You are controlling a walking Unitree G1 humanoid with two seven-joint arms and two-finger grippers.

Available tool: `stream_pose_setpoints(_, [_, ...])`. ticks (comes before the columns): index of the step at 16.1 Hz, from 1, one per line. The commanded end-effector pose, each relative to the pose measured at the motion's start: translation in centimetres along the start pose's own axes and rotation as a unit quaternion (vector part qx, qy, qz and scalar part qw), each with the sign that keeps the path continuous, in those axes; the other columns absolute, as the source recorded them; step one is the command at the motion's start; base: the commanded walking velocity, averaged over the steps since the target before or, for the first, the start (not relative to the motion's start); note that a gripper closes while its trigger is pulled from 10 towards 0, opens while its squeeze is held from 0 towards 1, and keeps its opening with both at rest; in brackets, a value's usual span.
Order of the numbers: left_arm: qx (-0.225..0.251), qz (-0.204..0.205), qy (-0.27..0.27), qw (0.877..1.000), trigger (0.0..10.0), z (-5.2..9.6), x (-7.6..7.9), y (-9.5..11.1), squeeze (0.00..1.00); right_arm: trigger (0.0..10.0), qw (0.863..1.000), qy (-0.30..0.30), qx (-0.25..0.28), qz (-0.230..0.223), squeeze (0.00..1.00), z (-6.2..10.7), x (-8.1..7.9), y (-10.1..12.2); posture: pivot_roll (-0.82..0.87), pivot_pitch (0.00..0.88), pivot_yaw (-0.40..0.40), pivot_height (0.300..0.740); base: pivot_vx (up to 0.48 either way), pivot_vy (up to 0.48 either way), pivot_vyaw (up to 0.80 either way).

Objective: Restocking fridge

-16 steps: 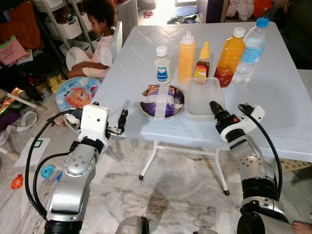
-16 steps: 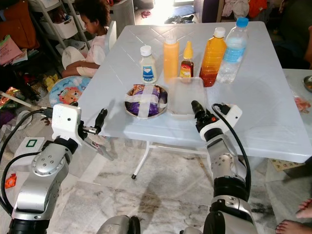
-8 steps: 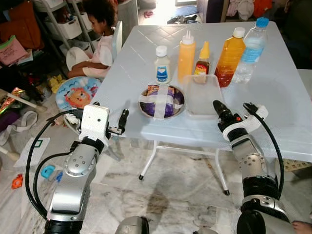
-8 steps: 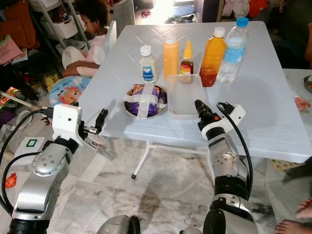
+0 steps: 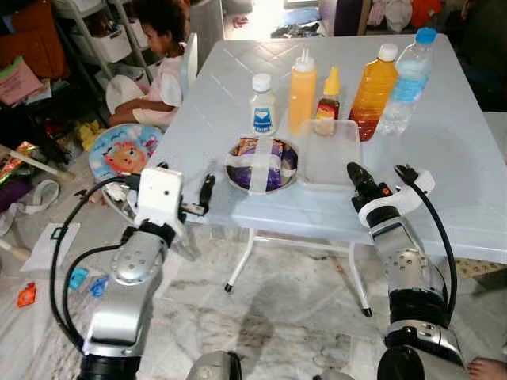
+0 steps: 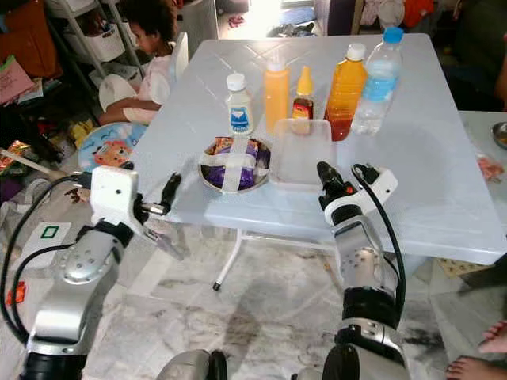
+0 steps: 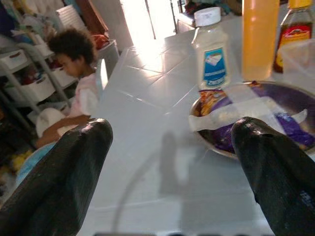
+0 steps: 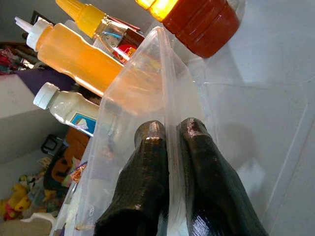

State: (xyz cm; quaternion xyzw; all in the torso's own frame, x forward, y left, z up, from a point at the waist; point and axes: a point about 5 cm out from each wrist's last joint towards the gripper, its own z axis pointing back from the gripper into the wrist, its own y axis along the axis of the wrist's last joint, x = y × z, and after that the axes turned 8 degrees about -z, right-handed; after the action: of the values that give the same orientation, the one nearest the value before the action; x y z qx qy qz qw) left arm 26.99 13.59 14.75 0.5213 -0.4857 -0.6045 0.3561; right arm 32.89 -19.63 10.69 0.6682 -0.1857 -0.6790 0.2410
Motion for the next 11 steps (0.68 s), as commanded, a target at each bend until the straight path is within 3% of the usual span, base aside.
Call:
stream_pose_setpoints(1, [-0.002,-0.003,0.005,1.0,10.0,-0.2,-0.1,-0.1,0.0,0.0,1.0,-0.016,-0.021,-0.001,0.0,0.2,0.2,-0.9,0.06,0.016,0.087,0.74,0.0,0.0,0.0])
stream_pose_setpoints(4, [-0.003,0.015,0.019,1.0,10.0,-0.2,0.3,-0.3,0.0,0.0,1.0,-0.014,-0.013,0.022,0.0,0.6,-0.8,-0.7,0.05,0.0,0.065,0.74,0.0,0.0,0.0])
stream_pose_setpoints(5, [-0.01,0.022,0.021,0.999,10.0,-0.3,0.6,-0.5,0.0,10.0,0.998,-0.015,0.003,0.065,0.0,1.0,-1.4,-0.3,0.04,0.0,0.048,0.74,0.0,0.0,0.0])
stream_pose_setpoints(6, [-0.011,0.022,0.023,0.999,10.0,-0.5,0.7,-0.5,0.0,10.0,0.996,-0.011,0.012,0.089,0.0,1.2,-1.8,-0.2,0.04,0.0,0.048,0.74,0.0,0.0,0.0])
stream_pose_setpoints(7, [-0.01,0.032,0.024,0.999,10.0,-0.6,0.9,-0.5,0.0,10.0,0.987,0.001,0.025,0.156,0.0,1.8,-2.8,-0.1,0.03,0.0,0.039,0.74,0.0,0.0,0.0])
stream_pose_setpoints(8, [-0.01,0.034,0.026,0.999,10.0,-0.7,1.0,-0.5,0.0,10.0,0.982,0.006,0.031,0.188,0.0,2.1,-3.2,-0.1,0.02,0.0,0.036,0.74,0.0,0.0,0.0])
stream_pose_setpoints(10, [-0.01,0.04,0.028,0.999,10.0,-0.9,1.4,-0.7,0.0,10.0,0.958,0.029,0.043,0.281,0.0,3.4,-4.6,-0.9,0.0,0.0,0.027,0.74,-0.264,0.0,0.0])
stream_pose_setpoints(11, [-0.011,0.043,0.029,0.999,10.0,-0.9,1.5,-0.8,0.0,10.0,0.955,0.033,0.039,0.293,0.0,3.8,-4.8,-1.3,-0.01,0.0,0.024,0.74,-0.27,0.0,0.0])
